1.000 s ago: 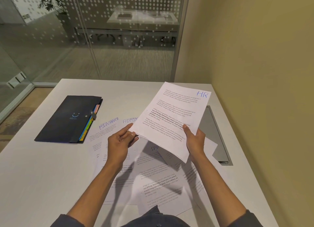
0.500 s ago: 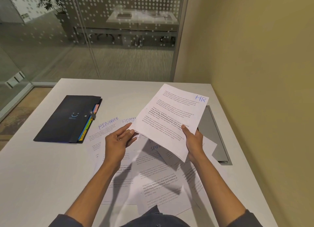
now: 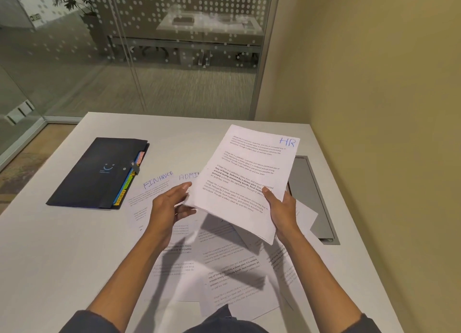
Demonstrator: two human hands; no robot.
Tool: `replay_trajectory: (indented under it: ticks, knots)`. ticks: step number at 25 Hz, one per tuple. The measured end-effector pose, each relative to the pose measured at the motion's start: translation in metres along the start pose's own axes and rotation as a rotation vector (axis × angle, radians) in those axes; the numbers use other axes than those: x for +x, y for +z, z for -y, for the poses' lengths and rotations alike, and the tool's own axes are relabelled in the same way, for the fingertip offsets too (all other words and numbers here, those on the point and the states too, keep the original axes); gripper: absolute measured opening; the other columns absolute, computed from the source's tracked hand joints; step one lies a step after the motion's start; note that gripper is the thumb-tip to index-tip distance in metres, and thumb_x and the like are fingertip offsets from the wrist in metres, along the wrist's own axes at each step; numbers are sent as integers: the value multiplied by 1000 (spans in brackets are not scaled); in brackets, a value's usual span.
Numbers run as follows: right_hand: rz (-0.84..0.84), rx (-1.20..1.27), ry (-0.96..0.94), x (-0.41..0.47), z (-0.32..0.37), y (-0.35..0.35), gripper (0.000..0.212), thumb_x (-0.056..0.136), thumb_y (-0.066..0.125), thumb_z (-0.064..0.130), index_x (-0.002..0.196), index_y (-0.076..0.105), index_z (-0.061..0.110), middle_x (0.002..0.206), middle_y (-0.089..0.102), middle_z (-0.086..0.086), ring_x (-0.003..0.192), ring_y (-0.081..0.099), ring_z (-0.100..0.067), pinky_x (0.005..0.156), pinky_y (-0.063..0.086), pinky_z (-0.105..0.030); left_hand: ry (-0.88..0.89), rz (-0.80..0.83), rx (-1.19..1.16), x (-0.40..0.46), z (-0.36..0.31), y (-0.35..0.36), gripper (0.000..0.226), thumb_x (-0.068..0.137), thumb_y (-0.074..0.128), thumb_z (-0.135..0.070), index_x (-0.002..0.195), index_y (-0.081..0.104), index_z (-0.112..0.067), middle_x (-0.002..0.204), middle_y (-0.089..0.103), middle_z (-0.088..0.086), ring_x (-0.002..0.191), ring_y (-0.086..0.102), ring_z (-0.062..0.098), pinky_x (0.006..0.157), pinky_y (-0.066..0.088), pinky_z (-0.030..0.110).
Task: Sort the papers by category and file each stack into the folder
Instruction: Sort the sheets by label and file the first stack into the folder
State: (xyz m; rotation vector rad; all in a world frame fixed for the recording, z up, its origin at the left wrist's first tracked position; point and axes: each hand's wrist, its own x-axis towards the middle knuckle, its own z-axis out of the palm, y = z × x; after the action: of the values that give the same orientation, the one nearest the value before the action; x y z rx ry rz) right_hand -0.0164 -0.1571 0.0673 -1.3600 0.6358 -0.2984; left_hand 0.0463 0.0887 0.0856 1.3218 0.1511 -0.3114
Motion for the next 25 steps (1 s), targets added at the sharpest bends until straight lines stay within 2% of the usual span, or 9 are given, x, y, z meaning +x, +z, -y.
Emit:
replay_trajectory:
  ticks: [1, 3, 6, 10, 13, 15, 20, 23, 25]
  knots:
    - [25, -26, -5, 0, -2, 1, 12, 94, 65, 17, 104, 68, 23, 105, 73, 4, 92, 70, -15, 76, 56, -28, -32, 48, 61, 2, -2, -2, 26, 89, 63, -22, 114, 69, -15, 103, 73, 6, 90, 68, 22, 64, 58, 29]
    - [63, -69, -10, -1, -7, 7, 21, 94, 66, 18, 114, 69, 15, 107, 74, 2, 94, 72, -16, 77, 58, -29, -94, 145, 171, 8, -2, -7, 30, 86, 69, -20, 116, 67, -18, 106, 74, 5, 98, 69, 25, 75, 56, 35]
    - [76, -97, -12, 0, -13, 19, 26, 94, 66, 18, 119, 68, 11, 108, 74, 2, 95, 72, -14, 80, 58, -29, -119, 181, 279, 14, 0, -15, 25, 85, 70, -8, 106, 68, -21, 104, 74, 7, 97, 70, 28, 87, 54, 42]
    - [86, -133, -15, 6, -18, 40, 25, 94, 65, 16, 119, 67, 12, 105, 73, 6, 89, 69, -1, 67, 53, -11, -142, 156, 300, 20, 1, -37, 26, 85, 68, -3, 107, 66, -16, 100, 75, 10, 92, 72, 28, 83, 57, 38]
    - [96, -156, -17, 11, -20, 58, 22, 94, 65, 15, 115, 69, 12, 99, 72, 8, 81, 67, 6, 62, 50, -7, -188, 229, 335, 28, -1, -61, 30, 89, 64, -4, 114, 62, -20, 102, 75, 6, 93, 72, 25, 77, 58, 36]
    - [102, -170, -11, 13, -24, 71, 22, 93, 66, 17, 114, 70, 14, 103, 73, 6, 86, 68, 2, 68, 53, -11, -201, 253, 355, 34, -1, -76, 32, 91, 62, -4, 116, 61, -24, 103, 75, 2, 94, 71, 24, 79, 58, 39]
    - [145, -72, 168, 14, -38, 104, 22, 89, 72, 23, 109, 71, 16, 106, 75, -1, 98, 72, -21, 89, 56, -40, -210, 182, 266, 49, -2, -105, 32, 90, 61, -3, 114, 60, -25, 107, 73, -3, 98, 70, 20, 77, 59, 35]
    - [222, -141, 216, 11, -50, 125, 21, 89, 70, 17, 111, 70, 18, 108, 75, -1, 99, 72, -21, 93, 55, -42, -218, 158, 248, 61, 0, -127, 34, 90, 61, -1, 113, 61, -26, 116, 69, 1, 104, 67, 22, 84, 58, 36]
    - [207, -203, 205, 11, -58, 140, 25, 90, 69, 15, 115, 69, 16, 111, 74, 0, 101, 71, -19, 96, 54, -43, -243, 159, 268, 71, 4, -143, 34, 90, 62, -2, 114, 62, -26, 118, 68, 3, 105, 67, 22, 90, 55, 40]
